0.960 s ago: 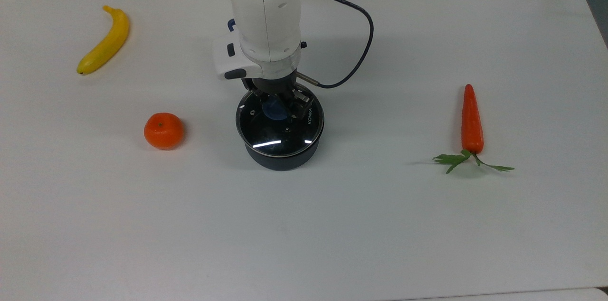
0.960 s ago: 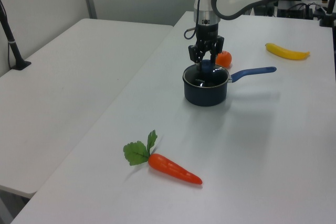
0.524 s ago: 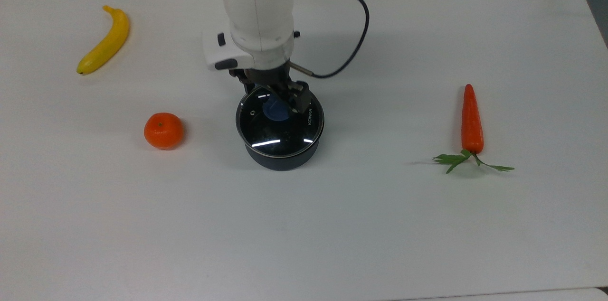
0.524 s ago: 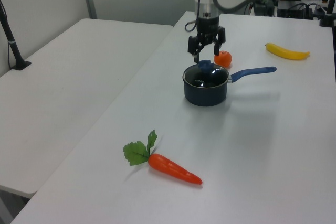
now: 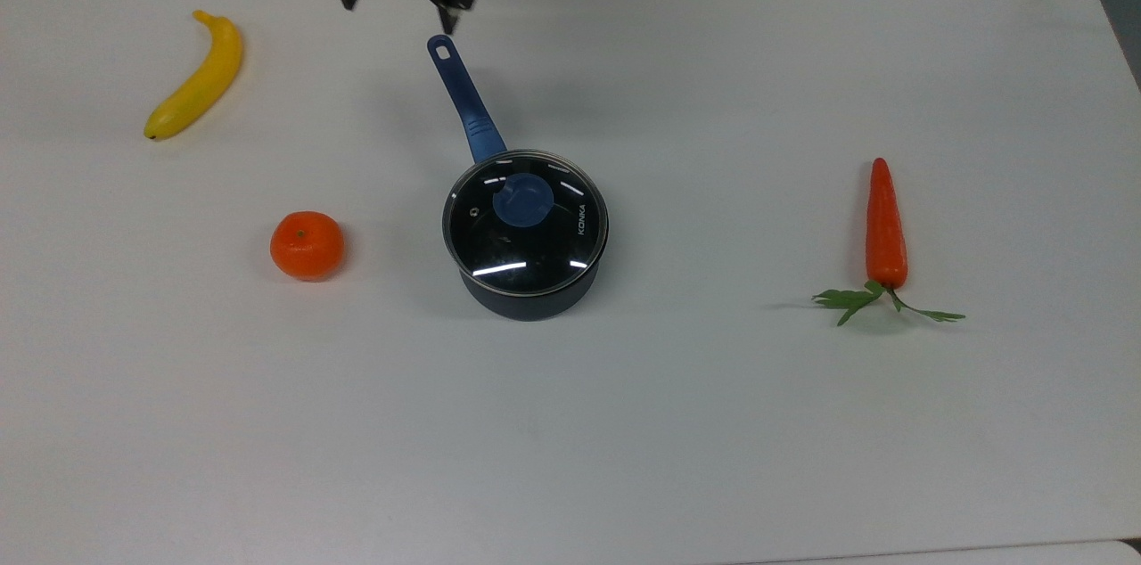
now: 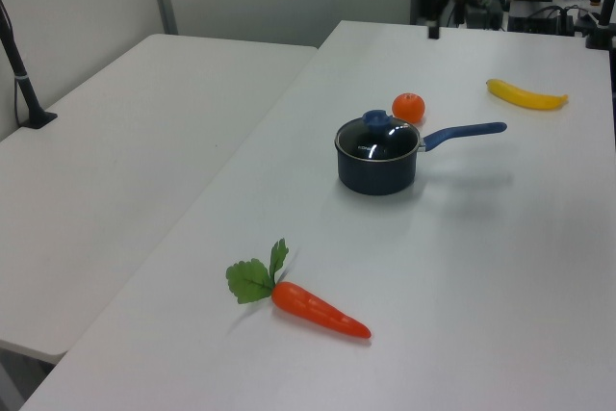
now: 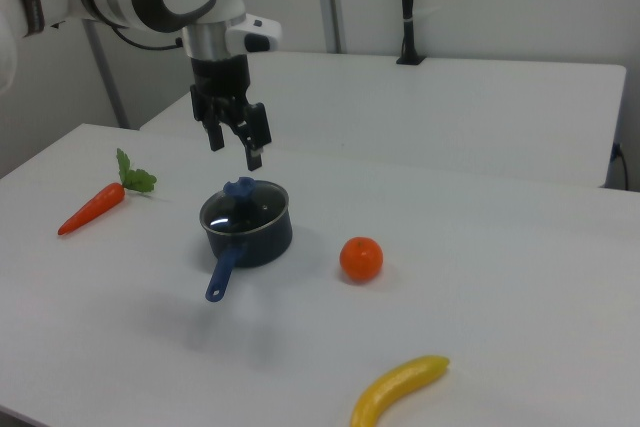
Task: Close lid
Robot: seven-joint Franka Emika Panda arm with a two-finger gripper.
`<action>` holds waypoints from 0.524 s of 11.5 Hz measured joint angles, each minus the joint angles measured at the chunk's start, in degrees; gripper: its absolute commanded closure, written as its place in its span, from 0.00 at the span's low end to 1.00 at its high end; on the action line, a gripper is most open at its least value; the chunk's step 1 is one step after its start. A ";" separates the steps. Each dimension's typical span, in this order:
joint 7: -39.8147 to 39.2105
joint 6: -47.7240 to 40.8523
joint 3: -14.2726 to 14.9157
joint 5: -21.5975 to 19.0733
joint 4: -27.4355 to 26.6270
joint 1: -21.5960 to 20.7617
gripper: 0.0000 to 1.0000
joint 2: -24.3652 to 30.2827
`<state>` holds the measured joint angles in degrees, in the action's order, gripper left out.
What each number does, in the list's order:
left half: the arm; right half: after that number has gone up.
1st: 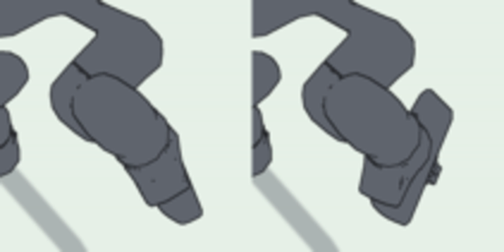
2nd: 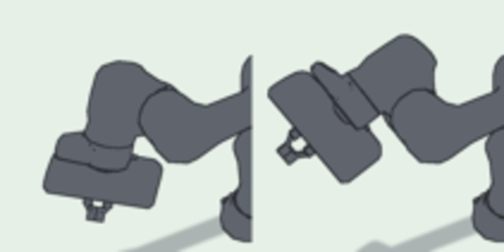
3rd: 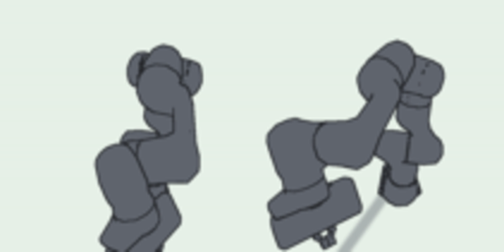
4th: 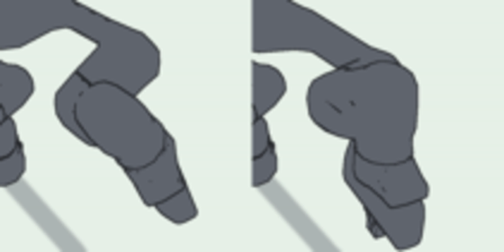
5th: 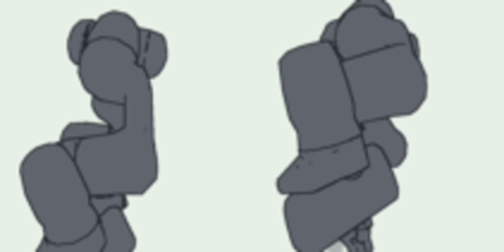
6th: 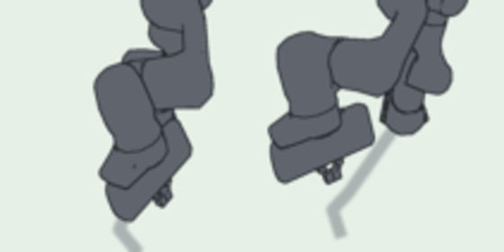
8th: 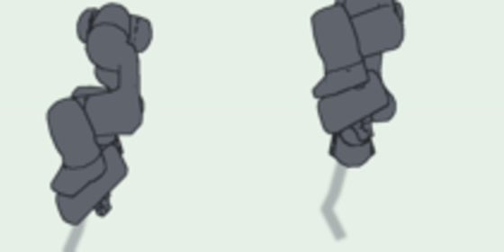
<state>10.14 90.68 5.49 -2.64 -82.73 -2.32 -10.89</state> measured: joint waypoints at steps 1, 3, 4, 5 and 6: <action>-2.73 0.00 0.04 0.00 -2.55 1.74 0.00 2.18; -7.26 0.00 0.06 0.00 -5.45 4.56 0.00 5.61; -8.99 -0.41 0.06 0.00 -6.05 5.33 0.00 6.75; -9.67 -1.21 0.06 0.00 -6.33 5.48 0.00 7.24; -9.71 -1.57 0.08 0.00 -6.39 5.56 0.00 7.31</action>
<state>0.43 89.12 5.56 -2.63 -89.12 3.24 -3.59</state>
